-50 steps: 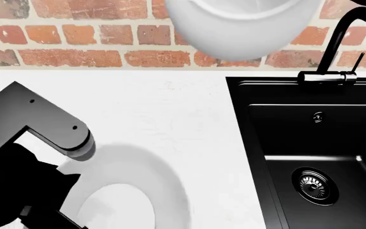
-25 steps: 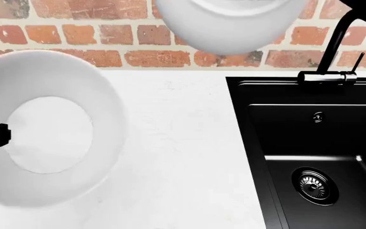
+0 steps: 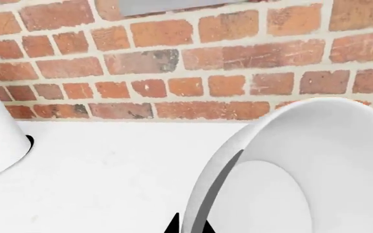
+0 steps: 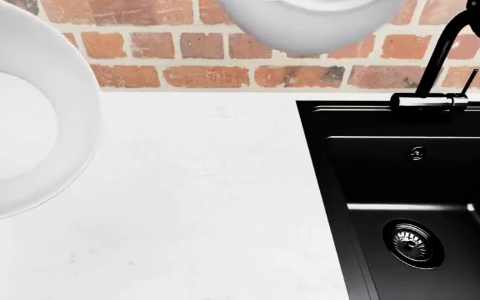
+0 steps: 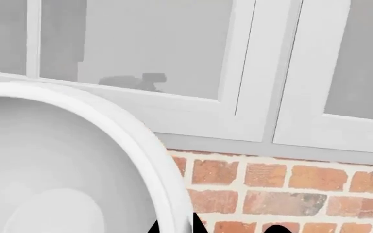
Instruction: Stack the bowls in the sink.
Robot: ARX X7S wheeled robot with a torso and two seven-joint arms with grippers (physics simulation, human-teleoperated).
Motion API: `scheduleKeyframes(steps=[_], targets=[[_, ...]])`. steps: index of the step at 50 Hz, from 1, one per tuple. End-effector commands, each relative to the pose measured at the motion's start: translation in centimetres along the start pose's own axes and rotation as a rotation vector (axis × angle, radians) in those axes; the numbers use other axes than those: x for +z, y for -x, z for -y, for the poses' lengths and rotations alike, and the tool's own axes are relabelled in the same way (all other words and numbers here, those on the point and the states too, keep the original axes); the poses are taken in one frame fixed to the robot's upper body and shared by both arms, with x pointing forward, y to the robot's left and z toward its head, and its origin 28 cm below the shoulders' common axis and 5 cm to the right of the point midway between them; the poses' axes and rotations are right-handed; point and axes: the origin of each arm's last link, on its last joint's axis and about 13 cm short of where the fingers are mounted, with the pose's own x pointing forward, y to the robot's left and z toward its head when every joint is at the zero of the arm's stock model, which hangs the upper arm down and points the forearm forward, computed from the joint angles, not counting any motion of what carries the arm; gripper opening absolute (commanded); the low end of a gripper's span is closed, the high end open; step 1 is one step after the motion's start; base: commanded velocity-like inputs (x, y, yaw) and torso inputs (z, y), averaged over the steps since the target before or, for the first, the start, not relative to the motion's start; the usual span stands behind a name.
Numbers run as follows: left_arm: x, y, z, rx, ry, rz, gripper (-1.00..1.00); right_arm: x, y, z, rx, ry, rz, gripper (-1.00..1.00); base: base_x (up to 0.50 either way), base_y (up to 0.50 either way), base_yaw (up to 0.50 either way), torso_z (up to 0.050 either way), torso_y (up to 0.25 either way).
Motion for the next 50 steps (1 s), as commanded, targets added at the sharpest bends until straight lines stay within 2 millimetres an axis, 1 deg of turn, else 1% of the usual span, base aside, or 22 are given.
scheduleKeyframes(steps=[1, 6, 15, 22, 31, 36, 43, 50], targets=[[0.5, 0.9, -1.0, 0.053, 0.045, 0.063, -1.00, 0.6, 0.8, 1.2, -0.018, -0.045, 0.114, -1.00, 0.00, 0.00, 0.00, 0.000, 0.000], [0.6, 1.2, -1.3, 0.053, 0.066, 0.079, -1.00, 0.3, 0.9, 1.1, 0.000, -0.019, 0.106, -1.00, -0.41, 0.00, 0.00, 0.000, 0.002], [0.4, 1.5, -1.7, 0.059, 0.079, 0.088, -1.00, 0.6, 1.1, 1.3, 0.012, 0.013, 0.113, -1.00, -0.50, 0.00, 0.00, 0.000, 0.000], [0.5, 1.6, -1.7, 0.054, 0.083, 0.098, -1.00, 0.9, 1.5, 1.6, 0.019, 0.027, 0.116, -1.00, -0.50, 0.00, 0.00, 0.000, 0.000], [0.6, 1.6, -1.7, 0.053, 0.079, 0.106, -1.00, 0.6, 1.9, 2.2, 0.020, 0.017, 0.120, -1.00, -0.50, -0.04, 0.00, 0.000, 0.000], [0.8, 1.6, -1.6, 0.053, 0.077, 0.116, -1.00, 0.3, 2.2, 2.9, 0.005, -0.004, 0.126, -1.00, -0.50, -0.29, 0.00, 0.000, 0.000], [1.0, 1.7, -1.6, 0.049, 0.076, 0.123, -1.00, -0.1, 2.4, 3.7, -0.021, -0.028, 0.120, -1.00, -0.45, -0.46, 0.00, 0.000, 0.000], [1.1, 1.7, -1.5, 0.049, 0.074, 0.128, -1.00, -0.6, 2.4, 4.3, -0.058, -0.044, 0.110, -1.00, -0.10, -0.50, 0.00, 0.000, 0.000]])
